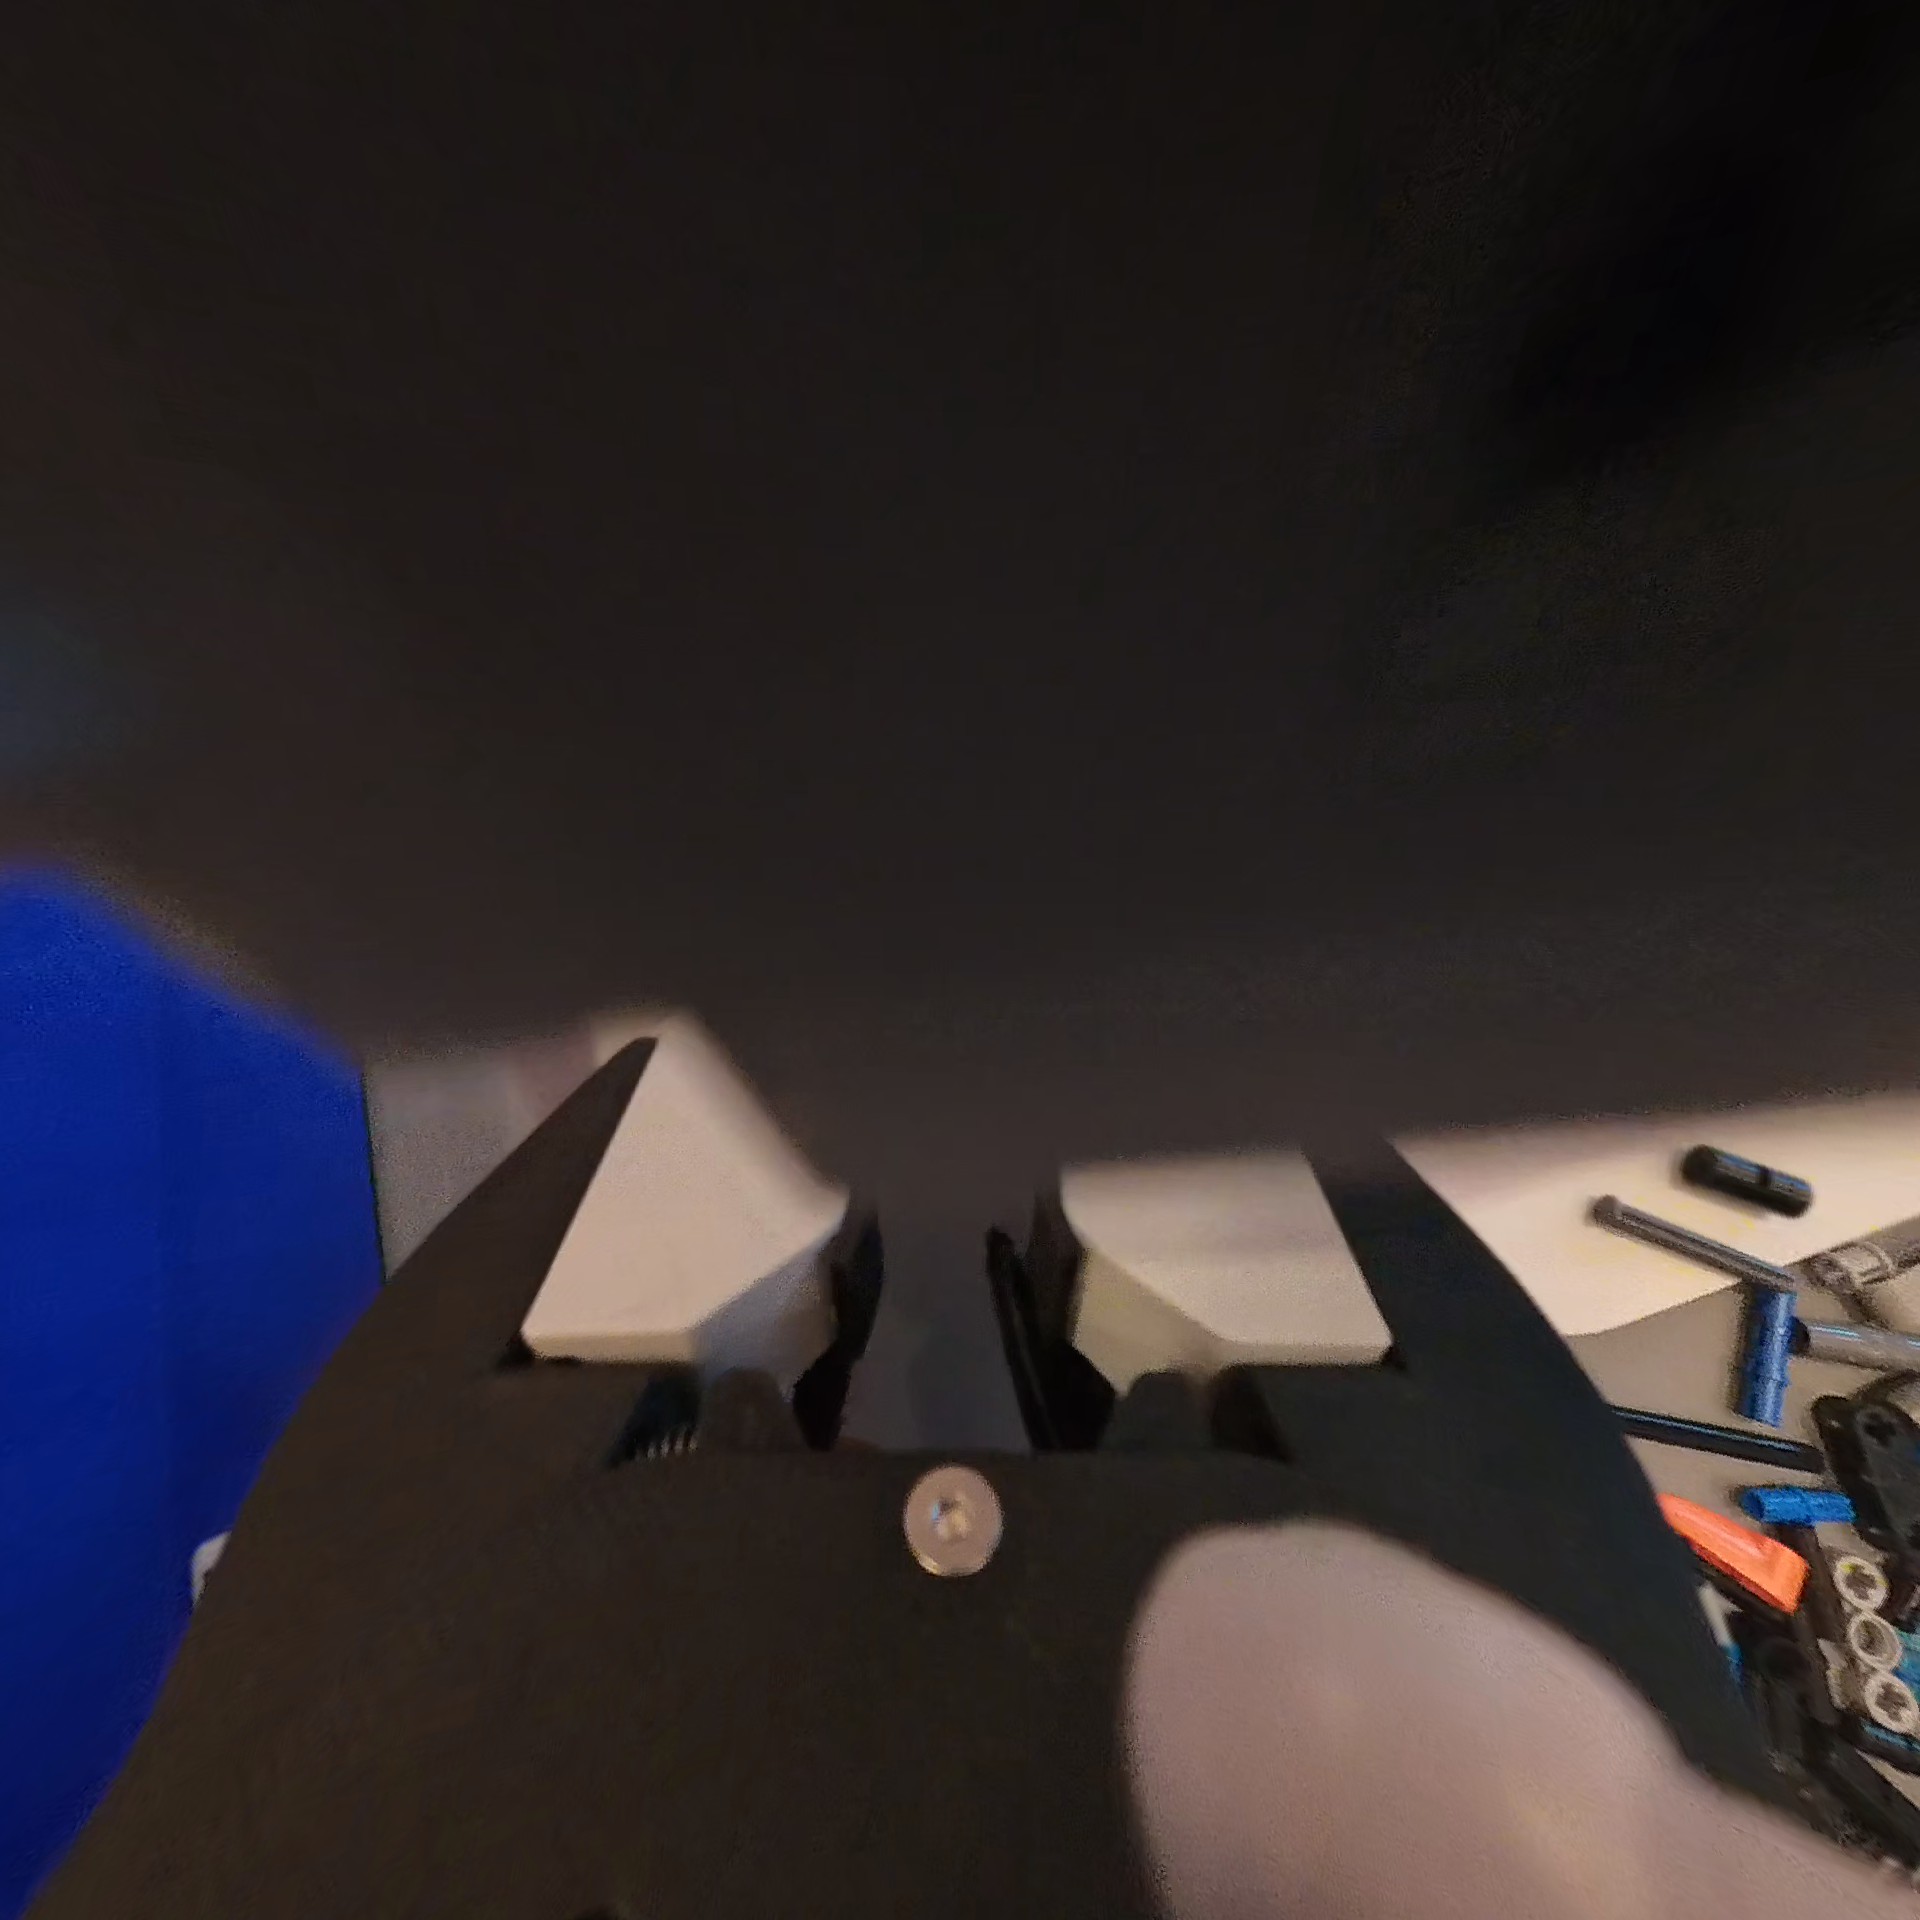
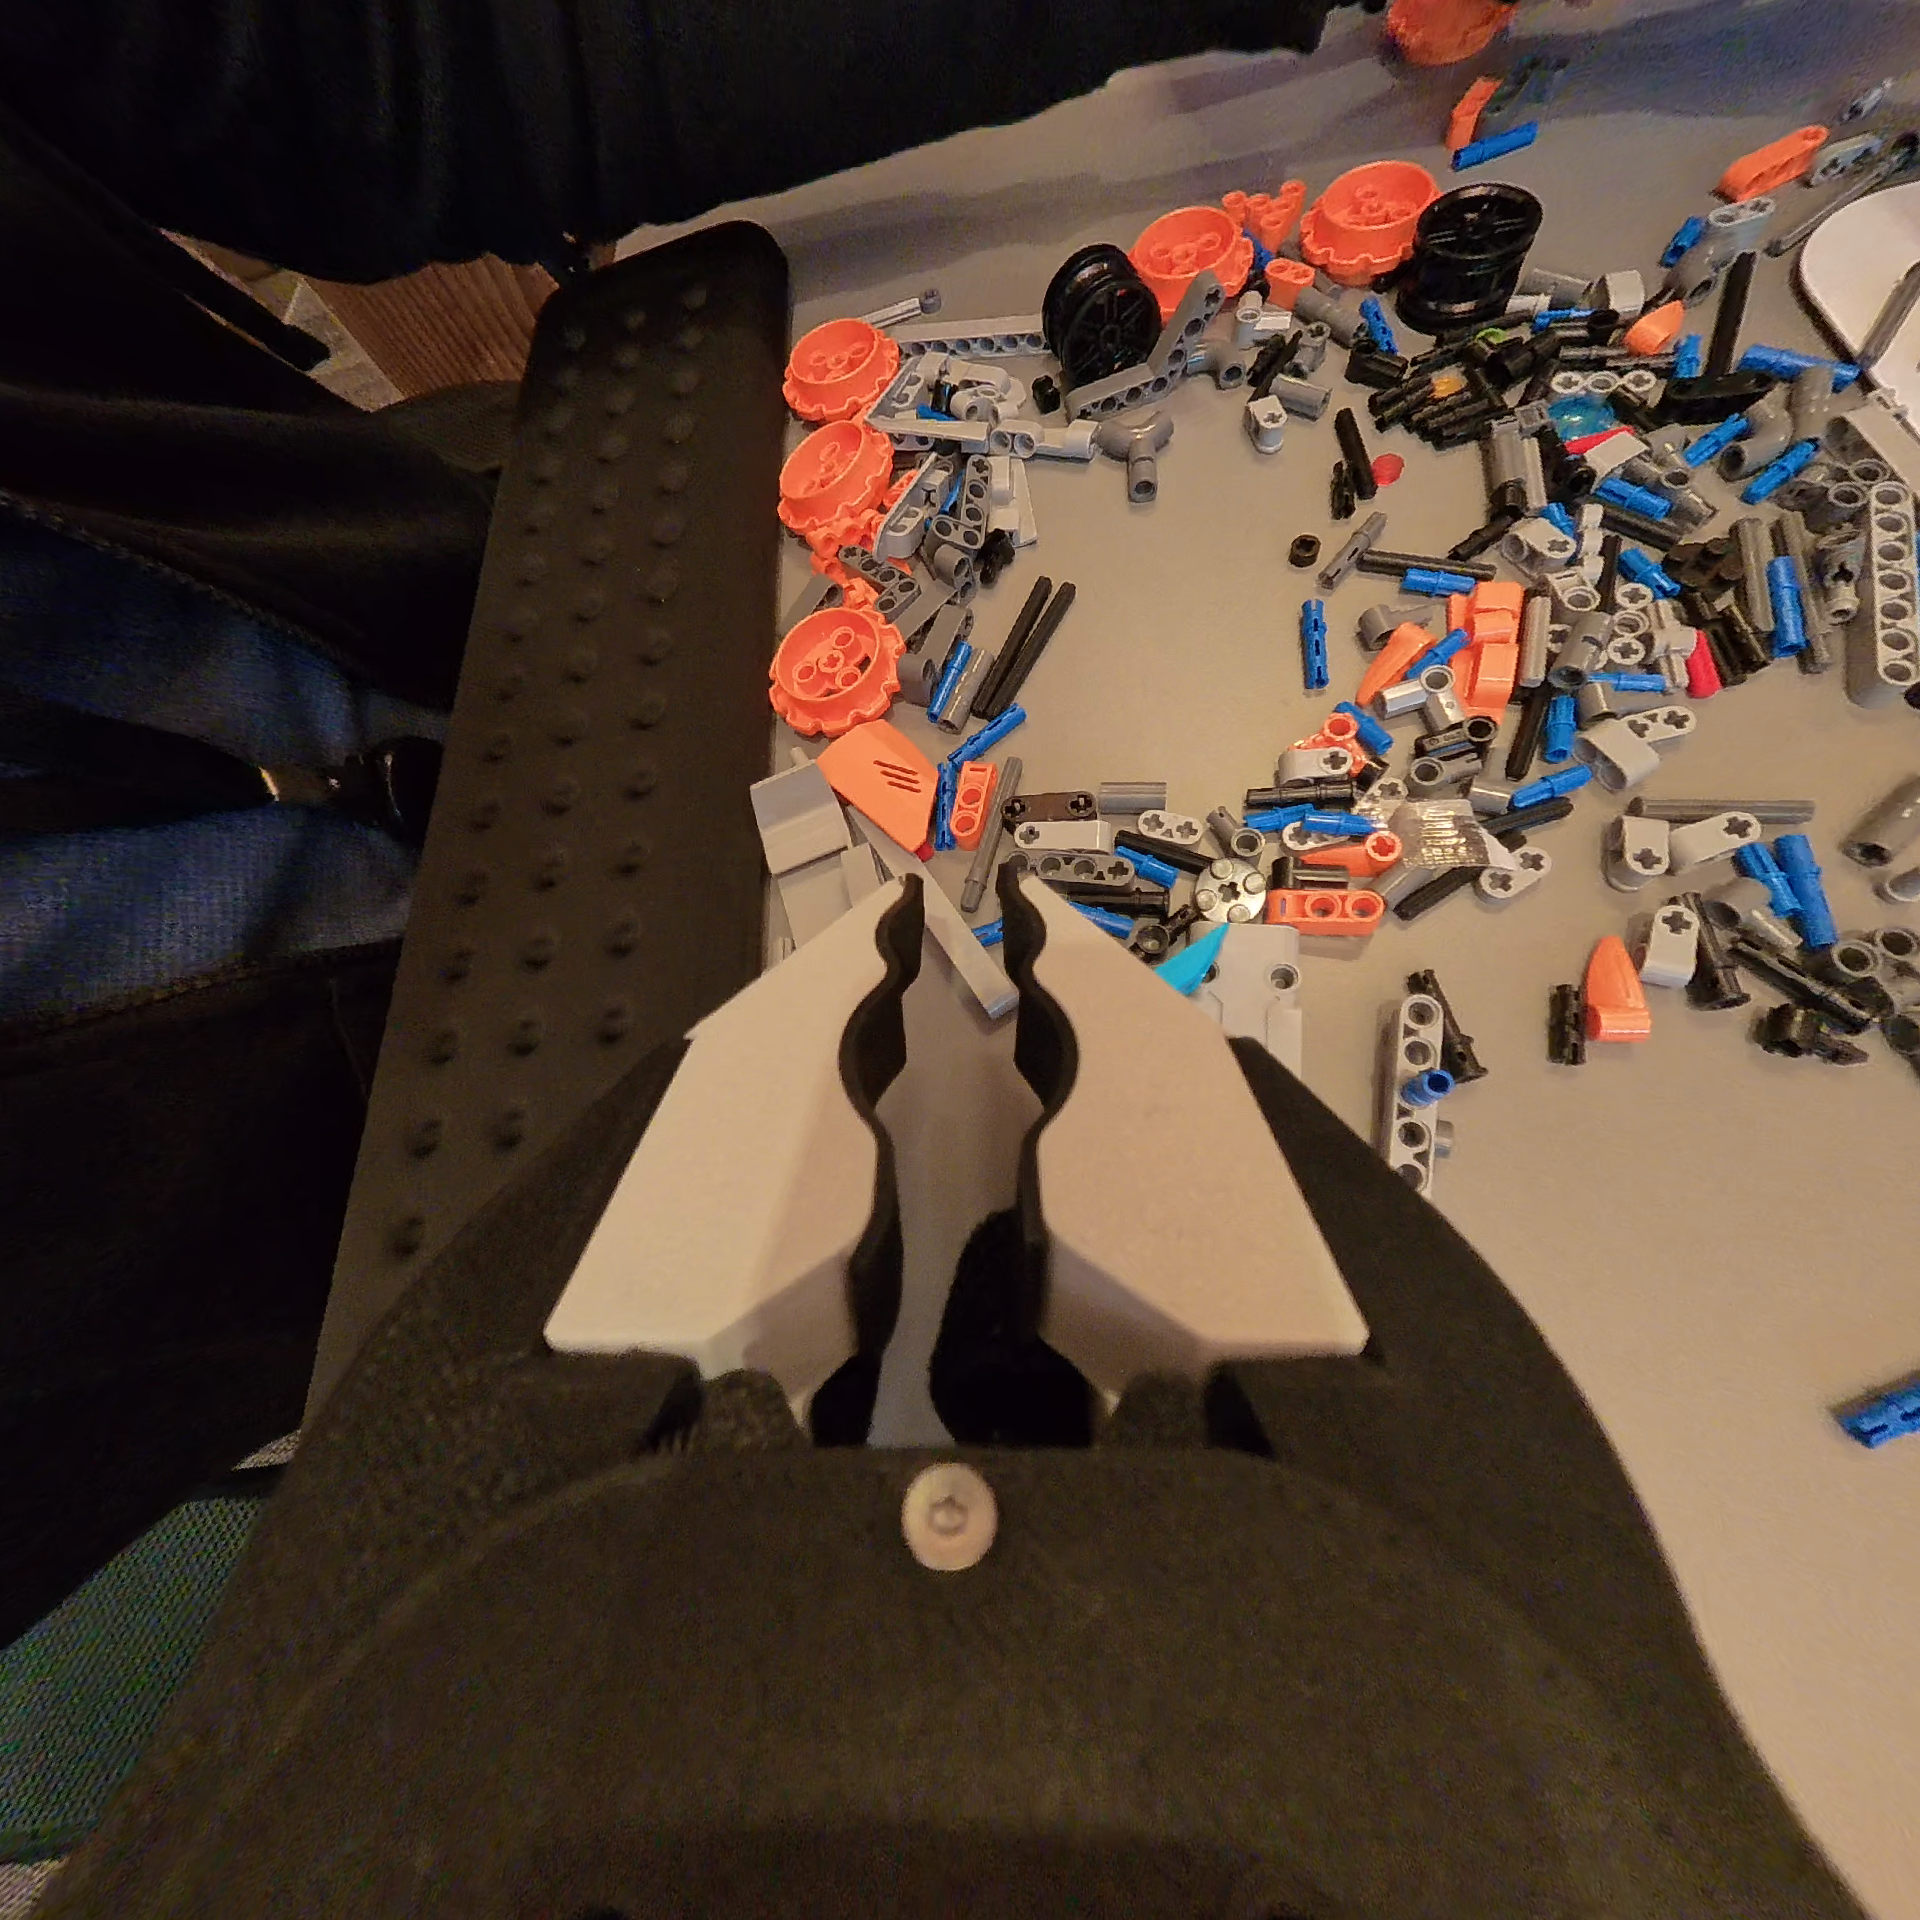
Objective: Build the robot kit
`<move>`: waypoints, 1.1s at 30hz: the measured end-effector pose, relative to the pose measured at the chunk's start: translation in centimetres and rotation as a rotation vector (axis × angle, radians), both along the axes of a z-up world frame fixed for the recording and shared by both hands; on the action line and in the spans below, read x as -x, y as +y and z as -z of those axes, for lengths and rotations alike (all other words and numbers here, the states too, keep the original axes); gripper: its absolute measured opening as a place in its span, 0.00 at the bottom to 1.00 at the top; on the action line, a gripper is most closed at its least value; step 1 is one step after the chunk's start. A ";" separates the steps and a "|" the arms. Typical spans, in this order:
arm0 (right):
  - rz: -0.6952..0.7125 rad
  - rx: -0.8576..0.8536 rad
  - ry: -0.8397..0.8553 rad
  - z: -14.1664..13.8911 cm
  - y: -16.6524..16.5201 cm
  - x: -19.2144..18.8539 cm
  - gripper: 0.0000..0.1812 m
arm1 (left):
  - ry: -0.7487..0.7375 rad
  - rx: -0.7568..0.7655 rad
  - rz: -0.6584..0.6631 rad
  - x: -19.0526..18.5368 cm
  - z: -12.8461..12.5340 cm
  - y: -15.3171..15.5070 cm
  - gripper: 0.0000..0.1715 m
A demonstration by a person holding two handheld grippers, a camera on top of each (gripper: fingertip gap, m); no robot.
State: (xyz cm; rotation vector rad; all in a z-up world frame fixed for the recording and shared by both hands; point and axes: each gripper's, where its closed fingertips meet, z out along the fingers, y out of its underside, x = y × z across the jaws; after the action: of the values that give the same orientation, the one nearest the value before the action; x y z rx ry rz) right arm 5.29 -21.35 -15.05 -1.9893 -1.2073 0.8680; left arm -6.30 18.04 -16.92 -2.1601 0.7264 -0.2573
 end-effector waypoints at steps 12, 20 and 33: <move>-0.006 0.003 -0.007 0.2 -0.1 0.1 0.08 | 0.040 -0.032 0.043 1.0 0.6 -1.1 0.31; 0.050 -0.124 0.002 -1.7 1.6 -0.2 0.08 | 0.037 -0.053 0.122 0.7 -0.3 -3.4 0.31; 0.612 -0.405 -0.145 -6.9 20.3 -6.2 0.21 | -0.176 -0.119 0.377 -6.1 -4.6 -8.8 0.39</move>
State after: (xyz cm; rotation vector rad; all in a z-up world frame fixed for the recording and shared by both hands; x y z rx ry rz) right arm 11.52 -1.07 -8.20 -1.9264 -0.6966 0.1601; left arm -0.16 9.21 -12.30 -1.8502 1.0169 -0.5779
